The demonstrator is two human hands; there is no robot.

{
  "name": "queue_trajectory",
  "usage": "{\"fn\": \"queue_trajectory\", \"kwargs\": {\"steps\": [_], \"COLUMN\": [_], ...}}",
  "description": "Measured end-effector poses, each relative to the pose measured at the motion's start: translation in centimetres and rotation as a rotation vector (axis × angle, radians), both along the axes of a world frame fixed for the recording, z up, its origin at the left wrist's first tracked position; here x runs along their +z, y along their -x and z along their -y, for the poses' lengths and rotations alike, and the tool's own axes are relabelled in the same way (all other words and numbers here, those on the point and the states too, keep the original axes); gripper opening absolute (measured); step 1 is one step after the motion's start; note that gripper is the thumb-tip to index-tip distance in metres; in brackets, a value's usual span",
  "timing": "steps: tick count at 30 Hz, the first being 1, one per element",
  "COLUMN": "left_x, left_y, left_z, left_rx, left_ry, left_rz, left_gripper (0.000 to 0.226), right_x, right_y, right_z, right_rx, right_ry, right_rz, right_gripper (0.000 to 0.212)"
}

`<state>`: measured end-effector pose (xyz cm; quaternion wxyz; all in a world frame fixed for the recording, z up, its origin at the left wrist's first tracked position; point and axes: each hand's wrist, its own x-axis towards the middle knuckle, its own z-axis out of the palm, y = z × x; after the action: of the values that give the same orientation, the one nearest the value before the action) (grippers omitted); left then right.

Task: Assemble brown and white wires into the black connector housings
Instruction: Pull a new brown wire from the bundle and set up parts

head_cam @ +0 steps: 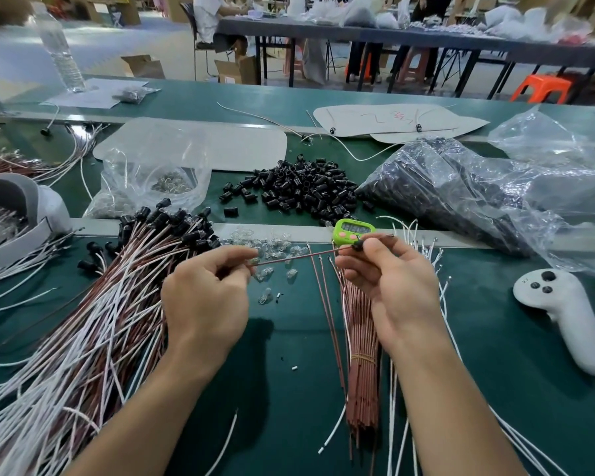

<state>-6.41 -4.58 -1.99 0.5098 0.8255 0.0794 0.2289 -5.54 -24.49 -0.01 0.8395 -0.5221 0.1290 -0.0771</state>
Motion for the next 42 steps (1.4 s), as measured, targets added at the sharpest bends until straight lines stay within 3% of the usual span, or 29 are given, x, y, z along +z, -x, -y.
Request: {"fn": "queue_trajectory", "kwargs": {"steps": [3, 6, 9, 12, 15, 19, 24, 28, 37, 42], "left_x": [0.2, 0.5, 0.6, 0.5, 0.2, -0.3, -0.5, -0.3, -0.6, -0.4], "left_y": [0.3, 0.4, 0.3, 0.5, 0.6, 0.4, 0.3, 0.4, 0.2, 0.3], "left_z": [-0.1, -0.1, 0.0, 0.6, 1.4, 1.7, 1.5, 1.7, 1.5, 1.6], "left_rx": [-0.051, -0.324, -0.552, -0.643, -0.613, -0.55, -0.575, -0.583, -0.547, -0.601], "left_ry": [-0.051, 0.052, 0.177, 0.292, 0.323, 0.296, 0.27, 0.269, 0.223, 0.319], "left_rz": [-0.084, -0.182, -0.29, -0.297, -0.299, -0.346, -0.368, -0.373, -0.355, -0.335], "left_gripper": [0.034, 0.025, 0.02, 0.014, 0.004, 0.016, 0.019, 0.001, 0.008, 0.011], "right_x": [0.0, 0.1, 0.1, -0.2, -0.5, -0.8, -0.8, -0.8, -1.1, -1.3], "right_y": [0.2, 0.2, 0.4, 0.8, 0.8, 0.8, 0.7, 0.8, 0.6, 0.5], "right_z": [-0.2, -0.3, -0.5, -1.6, -2.2, -2.3, -2.5, -2.4, -2.6, -2.5], "right_rx": [-0.025, -0.011, 0.143, 0.296, 0.27, 0.266, 0.199, 0.225, 0.248, 0.247], "right_ry": [0.054, 0.113, 0.237, 0.353, 0.416, 0.396, 0.297, 0.299, 0.336, 0.353], "right_rz": [0.015, -0.003, -0.01, 0.04, 0.076, 0.063, 0.03, 0.035, 0.039, 0.04], "right_gripper": [0.028, 0.023, 0.017, 0.017, 0.016, 0.012, 0.026, 0.023, 0.018, 0.014]}}
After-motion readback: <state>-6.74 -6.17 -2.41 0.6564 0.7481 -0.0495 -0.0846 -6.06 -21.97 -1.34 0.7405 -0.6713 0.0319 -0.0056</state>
